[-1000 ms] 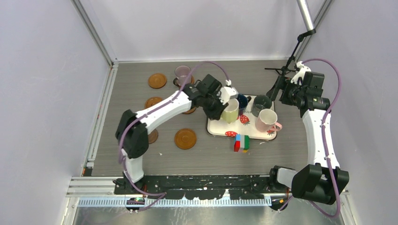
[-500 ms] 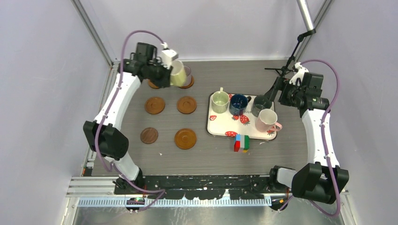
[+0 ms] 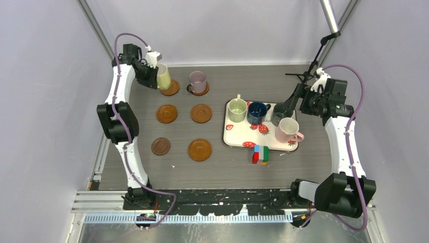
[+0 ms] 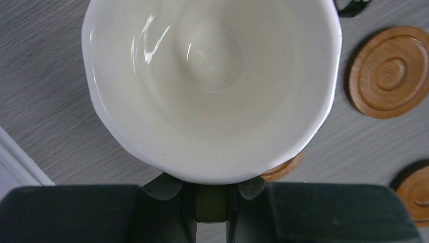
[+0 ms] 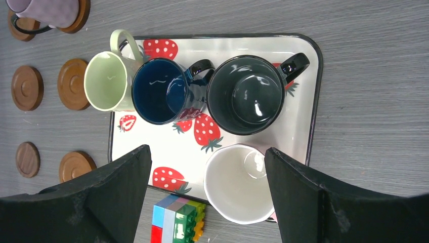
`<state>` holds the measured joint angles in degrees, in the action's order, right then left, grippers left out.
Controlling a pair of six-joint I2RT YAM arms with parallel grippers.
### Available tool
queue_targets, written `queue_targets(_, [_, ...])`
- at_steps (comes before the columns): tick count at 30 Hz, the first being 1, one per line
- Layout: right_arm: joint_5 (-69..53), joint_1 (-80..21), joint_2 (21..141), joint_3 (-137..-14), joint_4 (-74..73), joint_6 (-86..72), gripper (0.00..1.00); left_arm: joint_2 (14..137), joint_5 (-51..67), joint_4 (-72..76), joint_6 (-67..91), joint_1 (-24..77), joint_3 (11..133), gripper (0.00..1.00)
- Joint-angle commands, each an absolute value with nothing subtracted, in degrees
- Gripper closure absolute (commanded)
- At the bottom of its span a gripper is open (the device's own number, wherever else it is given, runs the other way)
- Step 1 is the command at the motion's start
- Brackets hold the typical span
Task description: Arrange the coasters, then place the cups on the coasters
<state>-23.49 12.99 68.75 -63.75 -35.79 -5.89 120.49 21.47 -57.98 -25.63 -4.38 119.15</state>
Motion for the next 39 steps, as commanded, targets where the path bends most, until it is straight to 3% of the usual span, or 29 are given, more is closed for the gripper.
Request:
queue_targets(1, [-24.37, 13.3, 69.15, -63.37, -35.11, -5.05, 0.14, 123.4, 24.67, -54.56, -26.96, -4.96, 125.76, 0.99])
queue_targets(10, [-24.45, 13.35, 70.27, -63.46, -35.05, -5.09, 0.14, 130.19, 23.54, -53.76, -27.16, -4.88, 130.47, 0.98])
queue_targets(39, [-24.41, 13.31, 71.36, -63.46, -34.98, -4.72, 0.14, 131.4, 18.65, -45.1, -27.8, -2.29, 123.53, 0.9])
